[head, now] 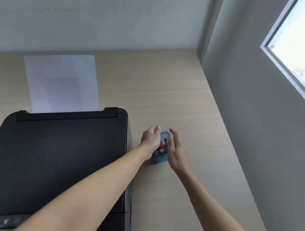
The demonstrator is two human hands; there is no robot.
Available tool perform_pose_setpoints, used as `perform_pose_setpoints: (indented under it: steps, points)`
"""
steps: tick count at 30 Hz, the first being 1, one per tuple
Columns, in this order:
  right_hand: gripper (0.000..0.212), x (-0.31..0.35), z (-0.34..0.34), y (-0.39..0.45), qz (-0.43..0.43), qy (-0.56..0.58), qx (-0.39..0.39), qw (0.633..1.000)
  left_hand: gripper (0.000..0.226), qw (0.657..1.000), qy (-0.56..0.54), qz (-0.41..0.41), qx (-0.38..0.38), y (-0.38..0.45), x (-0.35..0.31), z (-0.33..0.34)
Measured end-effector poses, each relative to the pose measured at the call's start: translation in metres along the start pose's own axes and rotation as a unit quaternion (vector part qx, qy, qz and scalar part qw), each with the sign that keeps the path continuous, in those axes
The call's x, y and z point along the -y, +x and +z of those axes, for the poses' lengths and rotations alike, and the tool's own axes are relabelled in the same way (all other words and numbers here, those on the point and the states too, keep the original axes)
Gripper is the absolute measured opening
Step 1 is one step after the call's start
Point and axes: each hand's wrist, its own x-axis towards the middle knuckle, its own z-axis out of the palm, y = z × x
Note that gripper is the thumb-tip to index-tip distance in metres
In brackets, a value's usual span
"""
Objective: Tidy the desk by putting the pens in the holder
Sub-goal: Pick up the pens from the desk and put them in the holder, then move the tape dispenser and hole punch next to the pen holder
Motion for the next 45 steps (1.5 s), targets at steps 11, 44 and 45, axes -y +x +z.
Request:
perform_pose_setpoints:
  steps: [11,44,45]
  points:
    - [0.045,-0.016,-0.003,-0.006,0.022,0.011,0.007,1.000,0.060,0.995,-0.074,-0.069,-0.006,0.005,-0.004,-0.004]
    - [0.037,0.255,0.431,-0.222,-0.124,-0.177,0.337,0.916,0.076,0.892,0.155,-0.156,-0.395,-0.319,0.345,-0.539]
    - [0.039,0.249,0.439,-0.223,-0.092,-0.184,0.335,0.919,0.078,0.895,0.166,-0.172,-0.377,-0.320,0.352,-0.539]
